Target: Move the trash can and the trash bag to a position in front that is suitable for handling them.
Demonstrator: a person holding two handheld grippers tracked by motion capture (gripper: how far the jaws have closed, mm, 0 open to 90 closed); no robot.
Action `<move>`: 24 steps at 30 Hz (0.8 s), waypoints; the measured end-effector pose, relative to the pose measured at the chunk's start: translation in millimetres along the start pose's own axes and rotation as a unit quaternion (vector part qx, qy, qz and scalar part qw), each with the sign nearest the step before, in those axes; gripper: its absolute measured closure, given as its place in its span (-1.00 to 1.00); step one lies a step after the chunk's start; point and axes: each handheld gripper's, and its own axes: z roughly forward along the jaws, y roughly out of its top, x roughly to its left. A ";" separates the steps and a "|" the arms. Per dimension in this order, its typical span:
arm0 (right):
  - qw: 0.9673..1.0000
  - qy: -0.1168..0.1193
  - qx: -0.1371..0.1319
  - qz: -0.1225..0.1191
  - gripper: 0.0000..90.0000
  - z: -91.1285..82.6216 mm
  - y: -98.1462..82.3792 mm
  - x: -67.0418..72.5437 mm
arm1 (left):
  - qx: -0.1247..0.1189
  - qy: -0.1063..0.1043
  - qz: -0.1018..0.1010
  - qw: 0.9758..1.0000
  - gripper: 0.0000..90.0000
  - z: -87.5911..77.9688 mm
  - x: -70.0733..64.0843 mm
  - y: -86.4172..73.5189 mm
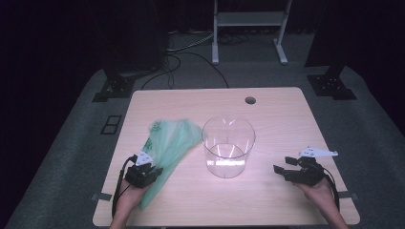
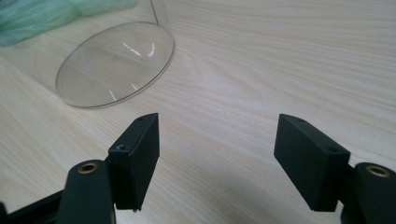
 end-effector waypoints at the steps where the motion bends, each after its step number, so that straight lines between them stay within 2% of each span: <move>1: 1.000 0.000 0.000 -0.002 -0.32 0.4 -0.3 0.0 | 0.002 -0.005 -0.001 1.000 0.78 -3.2 0.3 -3.0; 6: 1.000 0.001 0.003 -0.005 -0.32 1.5 -1.0 1.8 | 0.022 -0.028 0.004 0.999 0.85 -17.6 0.0 -20.6; 8: 1.000 0.001 0.003 -0.005 -0.32 1.9 -0.8 2.4 | 0.025 -0.035 0.004 0.999 0.82 -22.2 0.5 -24.9; 9: 1.000 0.001 0.004 -0.006 -0.32 2.2 -0.6 2.7 | 0.024 -0.036 0.004 0.999 0.71 -24.4 0.5 -26.0; 12: 1.000 0.003 0.005 -0.007 -0.32 3.2 -0.1 4.2 | 0.019 -0.033 0.002 0.999 0.19 -27.8 0.6 -23.2; 14: 1.000 0.004 0.005 -0.008 -0.32 3.7 0.1 4.5 | 0.017 -0.012 0.001 1.000 -0.23 -27.5 0.5 -18.1; 16: 1.000 0.004 0.007 -0.008 -0.32 3.9 0.0 4.3 | 0.014 -0.015 -0.002 1.000 -0.38 -25.0 2.9 -12.6; 18: 1.000 0.004 0.008 -0.007 -0.32 4.0 -0.6 3.4 | 0.021 -0.008 -0.005 1.000 -0.58 -19.4 5.3 -6.4; 20: 1.000 0.004 0.009 -0.005 -0.32 3.8 -1.5 2.2 | 0.025 -0.011 -0.008 1.000 -0.61 -12.4 9.0 -0.4; 24: 1.000 0.005 0.010 -0.006 -0.32 3.6 -2.8 -0.2 | 0.037 -0.003 -0.013 0.999 -0.77 -1.5 16.0 9.4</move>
